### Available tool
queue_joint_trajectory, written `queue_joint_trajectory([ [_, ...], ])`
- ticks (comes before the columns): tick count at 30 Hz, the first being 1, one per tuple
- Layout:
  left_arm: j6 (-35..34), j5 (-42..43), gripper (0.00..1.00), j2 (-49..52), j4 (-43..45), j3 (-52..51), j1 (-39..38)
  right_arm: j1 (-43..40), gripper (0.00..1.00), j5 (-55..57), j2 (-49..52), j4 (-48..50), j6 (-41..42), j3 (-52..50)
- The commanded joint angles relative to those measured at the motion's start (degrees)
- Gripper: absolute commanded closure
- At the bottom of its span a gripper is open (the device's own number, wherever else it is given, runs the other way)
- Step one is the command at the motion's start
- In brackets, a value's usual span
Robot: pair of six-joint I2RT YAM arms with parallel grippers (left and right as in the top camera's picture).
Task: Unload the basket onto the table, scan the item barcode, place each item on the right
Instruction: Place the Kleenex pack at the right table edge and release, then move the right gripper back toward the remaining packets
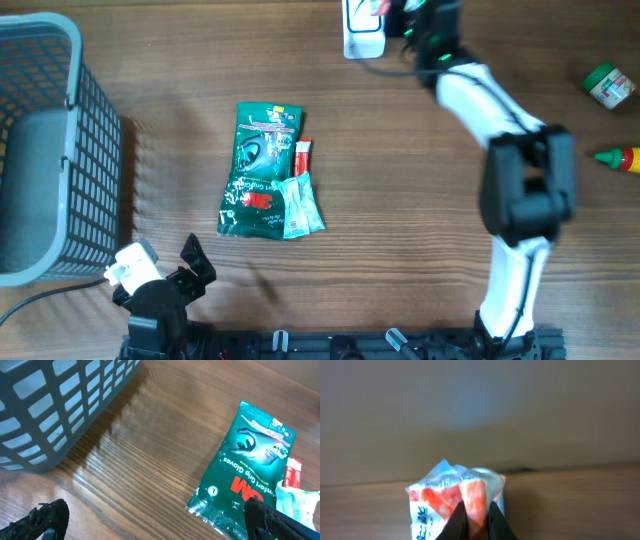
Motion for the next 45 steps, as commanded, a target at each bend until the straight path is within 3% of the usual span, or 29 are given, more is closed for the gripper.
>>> queue_joint_trajectory([
  [1,-0.6,-0.7,0.00,-0.4,0.2,-0.3,0.3,-7.1,0.96,13.7,-8.0,-12.6,-2.2,0.9],
  [7,-0.6,-0.7,0.00,-0.4,0.2,-0.3,0.3,-22.8,0.96,19.1,-7.8,-33.8,-2.0,-0.8],
  [14,-0.6,-0.7,0.00,-0.4,0.2,-0.3,0.3,-37.0,0.96,13.6,-7.1,-31.0,-1.9,-10.3],
  [18,-0.6,-0.7,0.00,-0.4,0.2,-0.3,0.3,-40.8,0.95,9.4,-7.1,-26.7,-2.0,-14.1],
  [19,-0.6,-0.7,0.00,-0.4,0.2,-0.3,0.3,-41.3,0.83,8.8,-7.1,-26.6,-2.0,-13.9],
  [22,-0.6,-0.7,0.00,-0.4,0.2,-0.3,0.3,-41.5,0.29,2.4,-8.5,-26.5,-2.2,-11.3],
  [23,-0.6,-0.7,0.00,-0.4,0.2,-0.3,0.3,-41.5,0.02,-0.3,-9.2,-26.6,-2.2,-10.3],
  [28,-0.6,-0.7,0.00,-0.4,0.2,-0.3,0.3,-41.1,0.00,-20.5,-18.9,-26.6,0.9,-4.4],
  [33,-0.6,-0.7,0.00,-0.4,0.2,-0.3,0.3,-39.5,0.00,-22.6,-31.3,-30.1,12.5,-4.0],
  [37,-0.6,-0.7,0.00,-0.4,0.2,-0.3,0.3,-36.5,0.00,-25.7,-36.6,-36.2,16.7,-4.1],
  [41,-0.6,-0.7,0.00,-0.4,0.2,-0.3,0.3,-30.0,0.00,-36.1,-36.5,-40.1,15.9,-4.1],
  [45,-0.6,-0.7,0.00,-0.4,0.2,-0.3,0.3,-20.6,0.00,-43.8,-34.5,-47.9,3.0,-4.1],
])
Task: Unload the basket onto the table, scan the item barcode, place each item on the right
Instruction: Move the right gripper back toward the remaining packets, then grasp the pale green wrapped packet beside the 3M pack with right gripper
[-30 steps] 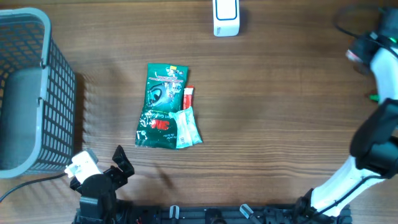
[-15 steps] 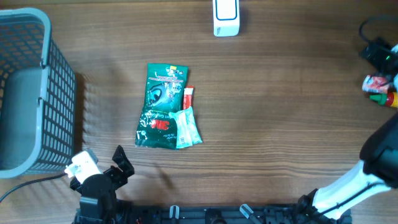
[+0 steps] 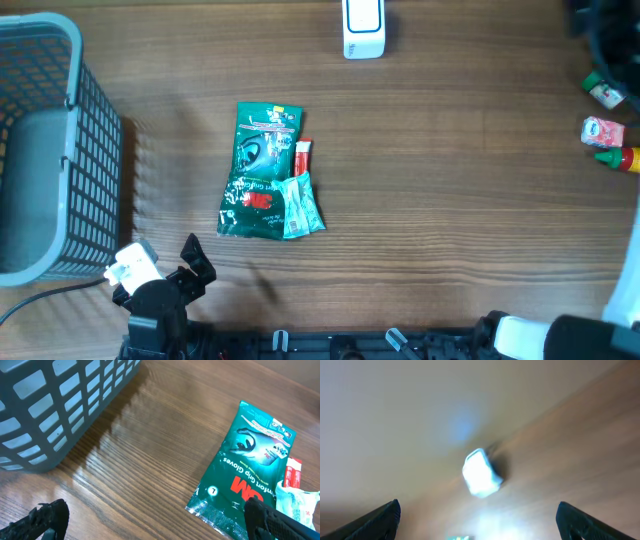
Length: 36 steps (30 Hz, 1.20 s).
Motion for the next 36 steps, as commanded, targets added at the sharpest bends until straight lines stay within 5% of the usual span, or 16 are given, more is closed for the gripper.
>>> queue_joint_trajectory([
  [1,-0.6,-0.7,0.00,-0.4,0.1,-0.3,0.3,10.1,0.00,-10.5,3.8,-7.4,-13.8,-0.8],
  [7,-0.6,-0.7,0.00,-0.4,0.1,-0.3,0.3,27.0,0.00,-4.1,10.7,-16.4,-43.1,-3.0],
  [12,-0.6,-0.7,0.00,-0.4,0.1,-0.3,0.3,34.8,0.00,4.5,21.7,-11.5,-40.5,-4.5],
  [21,-0.6,-0.7,0.00,-0.4,0.1,-0.3,0.3,39.1,0.00,-20.1,37.5,-15.0,-56.9,-4.5],
  [36,-0.6,-0.7,0.00,-0.4,0.1,-0.3,0.3,50.3,0.00,-11.0,43.1,-4.6,-50.9,-4.5],
])
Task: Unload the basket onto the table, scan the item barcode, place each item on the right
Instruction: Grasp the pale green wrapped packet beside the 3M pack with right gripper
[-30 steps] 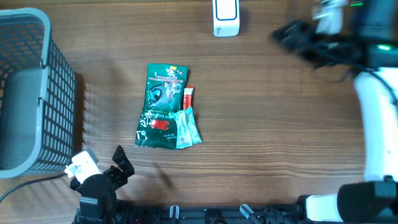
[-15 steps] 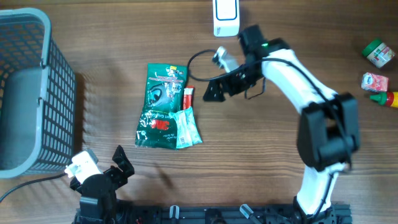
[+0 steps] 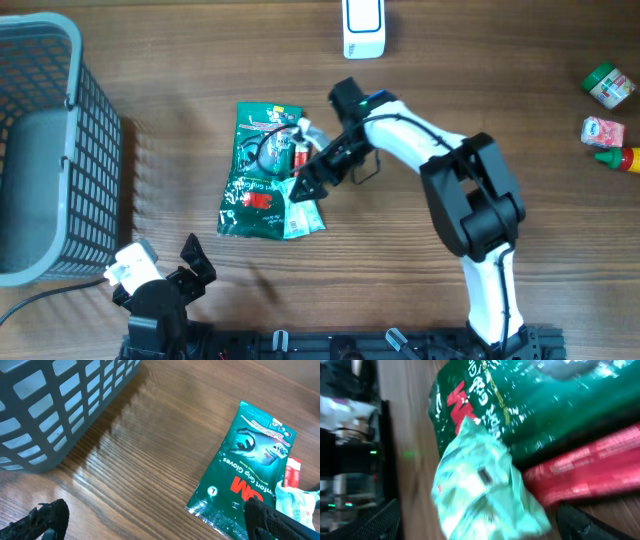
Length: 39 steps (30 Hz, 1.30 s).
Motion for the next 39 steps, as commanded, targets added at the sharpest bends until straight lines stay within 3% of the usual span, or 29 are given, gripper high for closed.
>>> queue_joint_trajectory([
  [1,-0.6,-0.7,0.00,-0.4,0.1,-0.3,0.3,2.6,0.00,4.9,1.0,2.9,2.7,-0.4],
  [5,-0.6,-0.7,0.00,-0.4,0.1,-0.3,0.3,3.9,0.00,3.3,1.1,4.1,2.8,-0.4],
  [7,-0.6,-0.7,0.00,-0.4,0.1,-0.3,0.3,4.3,0.06,3.2,1.1,4.2,2.8,-0.4],
  [9,-0.6,-0.7,0.00,-0.4,0.1,-0.3,0.3,4.5,0.48,3.3,1.1,4.2,2.9,-0.4],
  [10,-0.6,-0.7,0.00,-0.4,0.1,-0.3,0.3,4.5,0.63,4.1,1.1,4.4,3.8,-0.4],
  [12,-0.6,-0.7,0.00,-0.4,0.1,-0.3,0.3,4.5,0.87,9.2,1.1,5.5,9.3,-0.4],
  [13,-0.6,-0.7,0.00,-0.4,0.1,-0.3,0.3,4.5,0.94,13.0,1.1,6.1,13.0,-0.4],
  [18,-0.6,-0.7,0.00,-0.4,0.1,-0.3,0.3,4.4,0.96,32.5,1.1,5.2,30.0,-0.3],
  [22,-0.6,-0.7,0.00,-0.4,0.1,-0.3,0.3,3.8,0.96,37.1,-0.3,-1.6,31.2,2.6],
  [26,-0.6,-0.7,0.00,-0.4,0.1,-0.3,0.3,3.7,0.96,37.6,-6.0,-7.8,31.3,5.9],
  [31,-0.6,-0.7,0.00,-0.4,0.1,-0.3,0.3,5.4,0.96,29.1,-13.7,-7.1,31.1,5.9],
  [39,-0.6,-0.7,0.00,-0.4,0.1,-0.3,0.3,10.4,0.96,25.0,-13.7,-5.2,34.9,2.6],
])
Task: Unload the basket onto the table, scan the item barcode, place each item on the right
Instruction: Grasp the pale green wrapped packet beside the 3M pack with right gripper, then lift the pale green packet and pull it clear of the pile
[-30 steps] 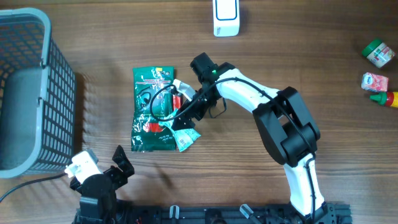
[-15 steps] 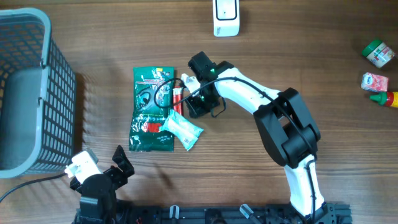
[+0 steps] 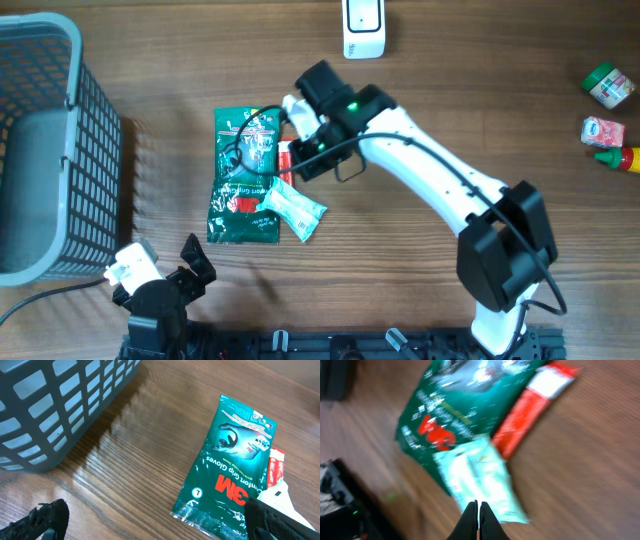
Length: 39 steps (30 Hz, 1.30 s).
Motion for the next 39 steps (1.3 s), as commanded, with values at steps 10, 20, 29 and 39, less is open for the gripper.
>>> queue_joint_trajectory([
  [10,-0.6,-0.7,0.00,-0.4,0.1,-0.3,0.3,6.0,0.95,-2.5,2.4,8.3,4.5,-12.0],
  [20,-0.6,-0.7,0.00,-0.4,0.1,-0.3,0.3,6.1,0.96,-2.5,12.7,16.2,16.9,-13.8],
  [29,-0.6,-0.7,0.00,-0.4,0.1,-0.3,0.3,-2.8,0.96,5.5,12.0,13.3,34.0,-13.8],
  [39,-0.6,-0.7,0.00,-0.4,0.1,-0.3,0.3,-11.5,0.96,6.8,10.9,12.2,44.8,-13.8],
])
